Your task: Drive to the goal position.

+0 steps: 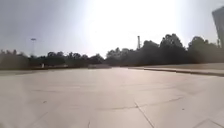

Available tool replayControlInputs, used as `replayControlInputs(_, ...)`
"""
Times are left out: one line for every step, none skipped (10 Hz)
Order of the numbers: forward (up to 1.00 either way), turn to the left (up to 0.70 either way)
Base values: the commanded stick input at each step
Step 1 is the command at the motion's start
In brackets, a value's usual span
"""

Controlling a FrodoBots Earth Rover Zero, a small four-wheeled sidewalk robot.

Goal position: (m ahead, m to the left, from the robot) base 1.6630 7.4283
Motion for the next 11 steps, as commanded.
replayControlInputs(0.7, 0.0)
replayControlInputs(0.7, 0.02)
replayControlInputs(0.7, 0.19)
replayControlInputs(0.7, 0.35)
replayControlInputs(0.7, 0.23)
replayControlInputs(0.7, 0.07)
replayControlInputs(0.7, 0.03)
replayControlInputs(0.7, 0.03)
replayControlInputs(0.7, 0.03)
replayControlInputs(0.7, 0.02)
replayControlInputs(0.7, 0.02)
